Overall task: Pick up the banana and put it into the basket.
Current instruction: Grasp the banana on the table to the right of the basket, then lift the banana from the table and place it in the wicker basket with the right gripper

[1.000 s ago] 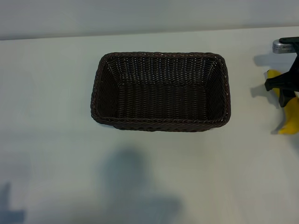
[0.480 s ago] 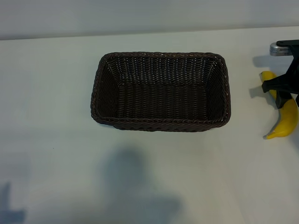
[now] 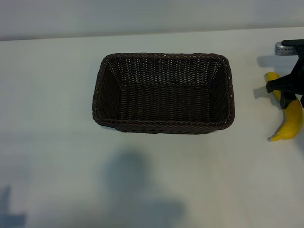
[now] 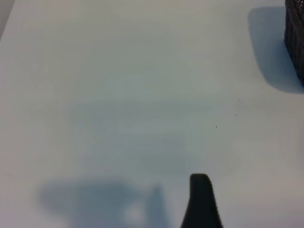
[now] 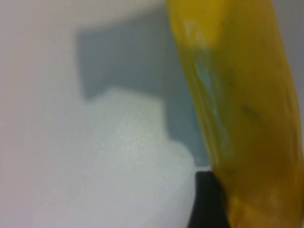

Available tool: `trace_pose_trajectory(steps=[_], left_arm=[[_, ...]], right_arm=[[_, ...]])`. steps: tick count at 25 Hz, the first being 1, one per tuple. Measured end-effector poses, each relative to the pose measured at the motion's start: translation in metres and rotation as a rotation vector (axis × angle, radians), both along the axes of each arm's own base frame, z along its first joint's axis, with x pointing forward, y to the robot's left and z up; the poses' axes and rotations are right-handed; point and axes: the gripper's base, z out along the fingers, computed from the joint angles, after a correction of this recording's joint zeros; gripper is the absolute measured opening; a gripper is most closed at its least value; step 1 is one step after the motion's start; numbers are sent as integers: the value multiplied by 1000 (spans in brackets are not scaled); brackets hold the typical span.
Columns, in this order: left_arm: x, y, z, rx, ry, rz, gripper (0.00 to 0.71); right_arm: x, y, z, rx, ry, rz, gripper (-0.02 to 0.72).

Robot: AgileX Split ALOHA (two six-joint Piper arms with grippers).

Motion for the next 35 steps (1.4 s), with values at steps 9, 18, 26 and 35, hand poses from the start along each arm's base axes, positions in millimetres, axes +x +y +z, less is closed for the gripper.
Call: trace_pose_trajectory(steps=[9,18,26,35], left_arm=[[0,0,0,0,0,0,548],[0,0,0,0,0,0,548],[0,0,0,0,0,0,548],[0,0,0,0,0,0,548]], right_arm=[[0,0,-16,0,42,-2,465],[1,0,17,0,15,2,422],[11,1,96,6,-21,16,422],[13,48,109,32,-40,126,422]])
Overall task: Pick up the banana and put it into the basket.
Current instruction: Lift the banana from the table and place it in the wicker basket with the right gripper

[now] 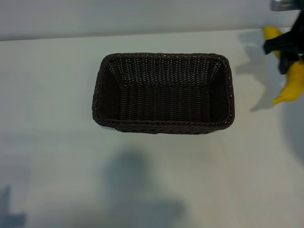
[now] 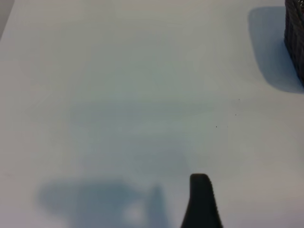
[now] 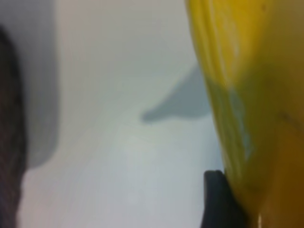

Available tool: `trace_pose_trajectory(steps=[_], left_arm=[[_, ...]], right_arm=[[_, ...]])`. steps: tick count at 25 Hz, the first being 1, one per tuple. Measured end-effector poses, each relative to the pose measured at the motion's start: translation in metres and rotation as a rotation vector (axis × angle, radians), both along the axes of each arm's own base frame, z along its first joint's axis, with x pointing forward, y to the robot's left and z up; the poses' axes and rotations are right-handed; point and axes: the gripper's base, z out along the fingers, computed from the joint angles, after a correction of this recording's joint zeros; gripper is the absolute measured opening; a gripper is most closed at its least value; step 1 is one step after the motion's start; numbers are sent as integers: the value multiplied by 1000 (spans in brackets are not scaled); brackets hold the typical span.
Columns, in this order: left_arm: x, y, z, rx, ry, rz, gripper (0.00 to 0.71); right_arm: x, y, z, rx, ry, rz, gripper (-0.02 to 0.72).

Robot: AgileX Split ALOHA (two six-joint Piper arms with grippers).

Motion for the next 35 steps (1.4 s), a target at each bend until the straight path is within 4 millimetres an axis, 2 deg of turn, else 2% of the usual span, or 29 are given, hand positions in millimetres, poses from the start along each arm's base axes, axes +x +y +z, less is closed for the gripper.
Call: trace_pose_trajectory(steps=[6,13,16,19,22,25,30,35], left_arm=[[0,0,0,0,0,0,548],[0,0,0,0,0,0,548],[0,0,0,0,0,0,548],[0,0,0,0,0,0,548],[0,0,0,0,0,0,548],[0,0,0,0,0,0,548],[0,0,0,0,0,0,548],[0,0,0,0,0,0,548]], right_arm=[[0,59,9,7,-51,180,422],[-15,136,20,-10,-146,550,422],[-23,167,17,-39,-209,733,422],[-30,189,14,-63,-264,909,422],[-35,204,15,-87,-342,1061,422],[-34,210,16,-117,-401,1157,422],[-30,210,11,-154,-404,1199,422],[-24,214,-5,-158,-397,1212,422]])
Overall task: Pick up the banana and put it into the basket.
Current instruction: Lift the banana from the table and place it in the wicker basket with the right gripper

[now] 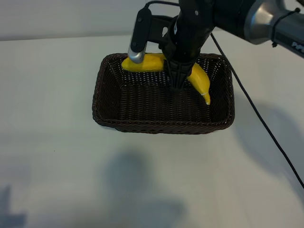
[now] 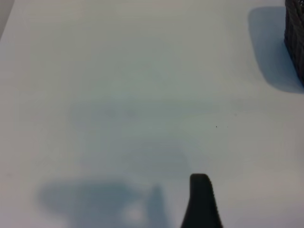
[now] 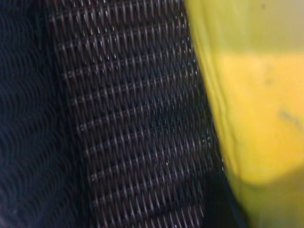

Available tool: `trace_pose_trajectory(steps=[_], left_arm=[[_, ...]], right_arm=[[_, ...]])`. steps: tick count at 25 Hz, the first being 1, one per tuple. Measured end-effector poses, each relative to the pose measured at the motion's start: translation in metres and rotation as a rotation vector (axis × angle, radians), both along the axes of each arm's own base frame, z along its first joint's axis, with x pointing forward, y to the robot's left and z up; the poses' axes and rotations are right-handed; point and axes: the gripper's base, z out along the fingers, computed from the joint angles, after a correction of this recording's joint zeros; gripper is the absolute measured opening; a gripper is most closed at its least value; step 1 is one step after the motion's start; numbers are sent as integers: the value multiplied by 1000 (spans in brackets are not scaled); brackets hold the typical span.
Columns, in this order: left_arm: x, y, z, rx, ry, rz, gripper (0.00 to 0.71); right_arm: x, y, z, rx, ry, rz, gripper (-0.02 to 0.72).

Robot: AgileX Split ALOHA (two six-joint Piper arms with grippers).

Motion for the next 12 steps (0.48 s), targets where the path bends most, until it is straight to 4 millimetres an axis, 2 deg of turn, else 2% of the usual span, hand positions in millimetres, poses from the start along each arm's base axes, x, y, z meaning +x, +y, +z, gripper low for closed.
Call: trace_pose_trajectory(steps=[8,12], left_arm=[[0,0,0,0,0,0,548],[0,0,0,0,0,0,548]], right_arm=[[14,11,-47,-8,15,-1,422],[16,12,-59,-19,26,0,422]])
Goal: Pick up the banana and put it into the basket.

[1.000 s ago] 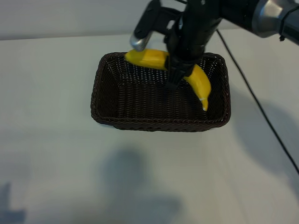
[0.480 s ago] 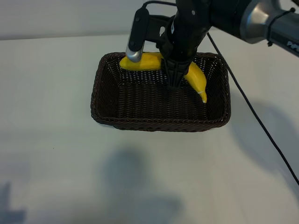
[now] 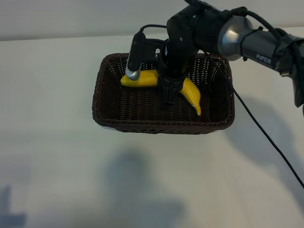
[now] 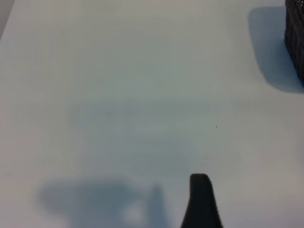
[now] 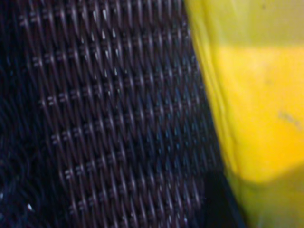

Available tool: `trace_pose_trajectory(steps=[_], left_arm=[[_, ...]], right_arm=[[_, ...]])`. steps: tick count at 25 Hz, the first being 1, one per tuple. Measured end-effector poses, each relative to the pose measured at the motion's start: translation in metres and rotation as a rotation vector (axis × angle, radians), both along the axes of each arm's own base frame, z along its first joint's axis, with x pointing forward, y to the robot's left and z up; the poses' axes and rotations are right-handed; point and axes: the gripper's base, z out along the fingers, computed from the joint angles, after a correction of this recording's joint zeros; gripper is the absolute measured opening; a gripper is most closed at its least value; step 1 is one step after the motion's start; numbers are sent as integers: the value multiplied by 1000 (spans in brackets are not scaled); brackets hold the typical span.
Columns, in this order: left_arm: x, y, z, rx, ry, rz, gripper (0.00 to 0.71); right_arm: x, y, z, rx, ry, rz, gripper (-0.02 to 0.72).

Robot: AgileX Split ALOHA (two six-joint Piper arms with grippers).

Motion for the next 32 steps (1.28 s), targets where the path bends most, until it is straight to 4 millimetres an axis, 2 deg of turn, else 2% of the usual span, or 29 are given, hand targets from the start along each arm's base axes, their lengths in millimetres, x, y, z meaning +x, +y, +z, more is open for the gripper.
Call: trace_pose_trajectory(steps=[12,14,17,20,25,32], left_arm=[[0,0,0,0,0,0,548],[0,0,0,0,0,0,548],[0,0,0,0,0,0,548],[0,0,0,0,0,0,548],[0,0,0,0,0,0,548],[0,0,0,0,0,0,548]], right_arm=[[-2,-1,-1,-17,21,-2,430],[-2,-2,-1,-19,32,-8,460],[-5,-2,-2,-18,62,-18,548],[-7,-1,0,-13,97,-27,593],[-7,1,17,-11,135,-55,589],[-1,3,67,18,131,-176,584]])
